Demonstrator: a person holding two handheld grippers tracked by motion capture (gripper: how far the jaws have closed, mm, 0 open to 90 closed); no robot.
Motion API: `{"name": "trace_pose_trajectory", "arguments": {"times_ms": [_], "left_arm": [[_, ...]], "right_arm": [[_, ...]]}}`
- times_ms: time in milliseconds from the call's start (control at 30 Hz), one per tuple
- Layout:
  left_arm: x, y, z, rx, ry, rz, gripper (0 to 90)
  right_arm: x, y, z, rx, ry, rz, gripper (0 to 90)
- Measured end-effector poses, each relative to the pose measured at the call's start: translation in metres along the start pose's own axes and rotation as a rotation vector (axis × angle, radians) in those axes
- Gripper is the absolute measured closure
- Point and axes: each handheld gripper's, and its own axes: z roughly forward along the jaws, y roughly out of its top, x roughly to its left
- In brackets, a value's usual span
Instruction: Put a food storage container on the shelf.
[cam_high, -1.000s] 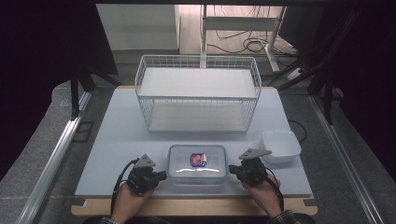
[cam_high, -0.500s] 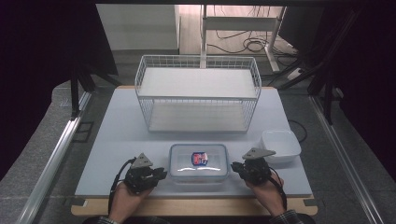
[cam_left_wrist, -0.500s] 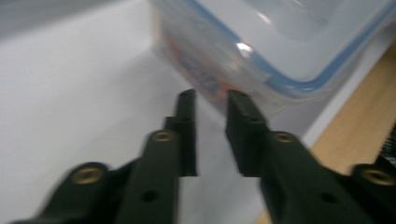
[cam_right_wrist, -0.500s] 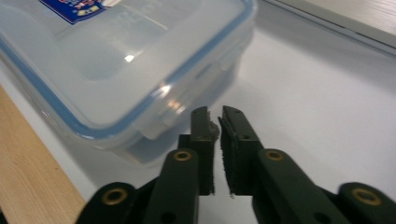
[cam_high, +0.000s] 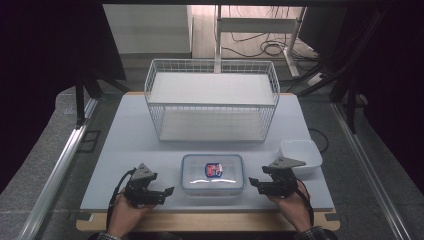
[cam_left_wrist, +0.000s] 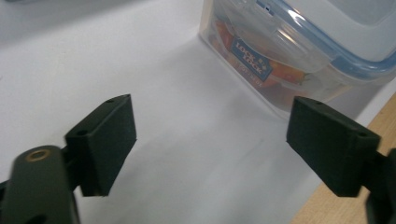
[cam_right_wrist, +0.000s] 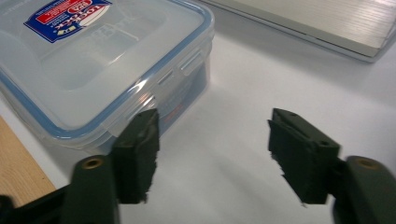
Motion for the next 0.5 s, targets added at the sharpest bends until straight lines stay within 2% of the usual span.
{"name": "trace_pose_trajectory", "arguments": {"times_ms": [67, 233, 367, 400, 500], "left_arm": [[0.0009, -0.0004, -0.0007, -0.005, -0.011, -0.007, 10.3], [0.0012, -0.0006, -0.0014, -0.008, -0.029, -0.007, 8.3], [0.0010, -0.0006, -0.0024, -0.042, -0.030, 0.013, 6.4], [0.0013, -0.0006, -0.0025, -0.047, -0.029, 0.014, 6.2], [0.0031, -0.0008, -0.0026, -0.071, -0.028, 0.017, 5.3]], "right_arm": [[0.0010, 0.0000, 0.0012, 0.003, 0.007, -0.010, 25.6], [0.0041, 0.0021, 0.0009, -0.017, 0.015, -0.024, 19.6], [0.0056, 0.0051, -0.0027, -0.040, 0.010, -0.030, 14.2], [0.0051, 0.0066, -0.0046, -0.058, 0.024, -0.024, 12.0], [0.0055, 0.0087, -0.0066, -0.067, 0.033, -0.025, 9.0]]}}
